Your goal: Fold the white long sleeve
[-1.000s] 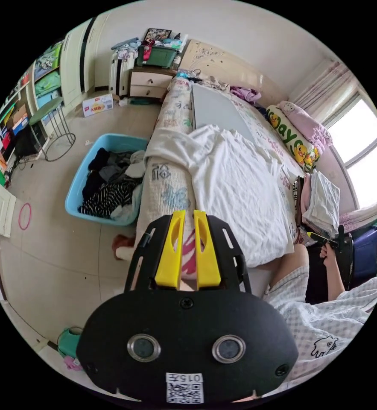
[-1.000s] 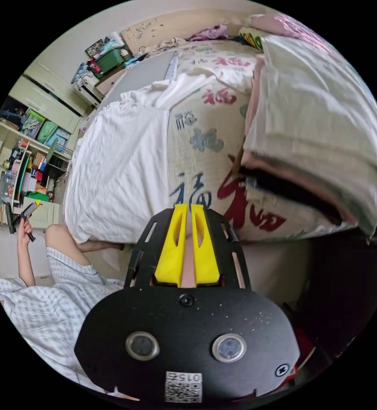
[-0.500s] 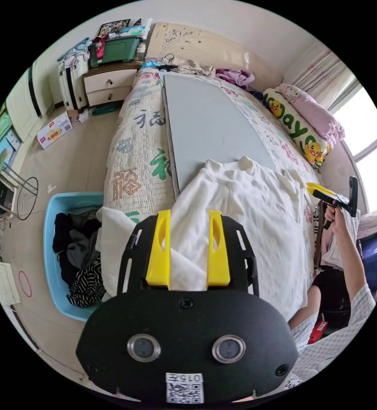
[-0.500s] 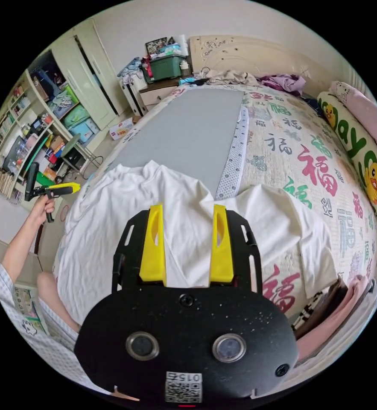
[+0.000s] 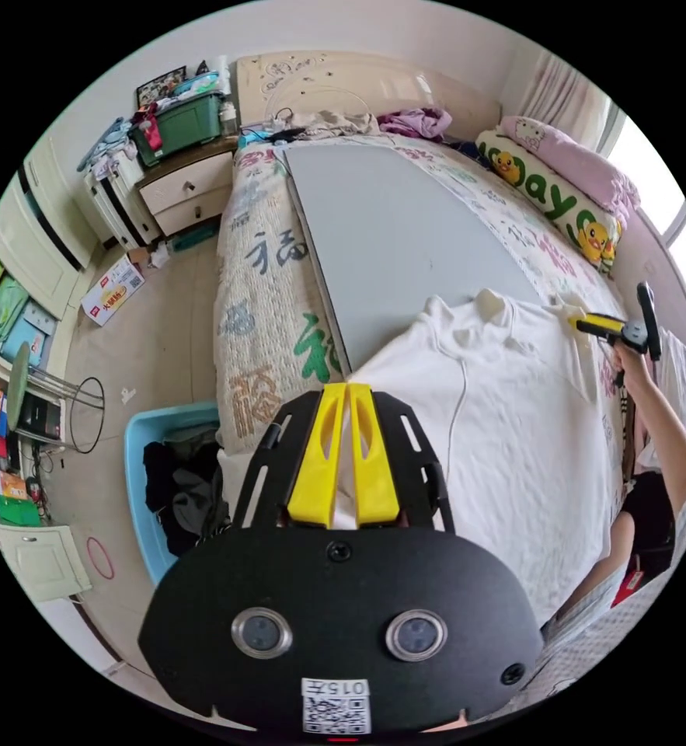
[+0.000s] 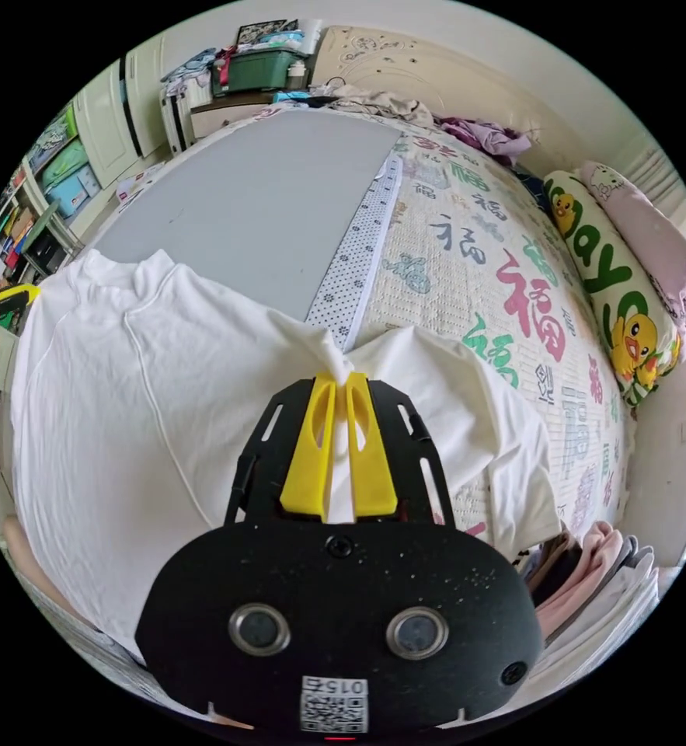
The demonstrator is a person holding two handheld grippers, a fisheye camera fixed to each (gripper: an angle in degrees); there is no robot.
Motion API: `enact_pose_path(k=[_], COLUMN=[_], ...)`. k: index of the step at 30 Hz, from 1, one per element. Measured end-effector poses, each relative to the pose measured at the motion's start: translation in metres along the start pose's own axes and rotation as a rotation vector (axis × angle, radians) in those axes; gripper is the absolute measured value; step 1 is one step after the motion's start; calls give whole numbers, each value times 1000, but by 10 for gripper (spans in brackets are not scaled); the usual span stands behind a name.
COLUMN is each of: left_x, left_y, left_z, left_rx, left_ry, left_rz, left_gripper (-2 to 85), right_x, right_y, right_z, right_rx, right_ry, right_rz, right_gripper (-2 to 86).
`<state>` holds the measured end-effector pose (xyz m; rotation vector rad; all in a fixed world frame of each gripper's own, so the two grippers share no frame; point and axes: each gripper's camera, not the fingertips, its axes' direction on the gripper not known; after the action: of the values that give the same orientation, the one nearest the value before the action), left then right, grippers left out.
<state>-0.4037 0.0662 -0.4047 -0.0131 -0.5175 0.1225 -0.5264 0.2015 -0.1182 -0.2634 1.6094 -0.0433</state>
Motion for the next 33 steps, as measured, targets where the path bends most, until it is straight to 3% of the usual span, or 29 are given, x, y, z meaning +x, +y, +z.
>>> enact_pose_path(k=[5, 8, 12, 16, 22, 26, 28, 31, 33], left_x=[23, 21, 3, -24, -39, -17, -9, 9, 22], left_y=[-43, -42, -4, 95, 303, 409, 427, 426, 426], left_z=[20, 45, 21, -47, -82, -84, -89, -76, -67], left_rx=[37, -27, 104, 228, 35, -22, 22, -76, -142], left_ry=[-124, -128, -111, 53, 317, 386, 409, 464, 386], left_rz=[2, -45, -62, -20, -200, -340, -373, -325, -289], left_gripper=[3, 4, 4, 4, 21, 48, 57, 71, 78], right_x=[12, 23, 49, 65, 63, 38, 24, 12, 0], right_y=[-12, -9, 40, 150, 353, 434, 462, 473, 473], right_z=[9, 31, 18, -12, -6, 7, 13, 26, 38], right_rx=[-27, -89, 37, 144, 35, -77, -102, -112, -140], right_ry=[43, -16, -127, -294, -584, -624, -601, -647, -710], right_rz=[111, 149, 218, 157, 258, 288, 307, 310, 276], right_gripper=[18, 56, 96, 98, 91, 98, 107, 113, 114])
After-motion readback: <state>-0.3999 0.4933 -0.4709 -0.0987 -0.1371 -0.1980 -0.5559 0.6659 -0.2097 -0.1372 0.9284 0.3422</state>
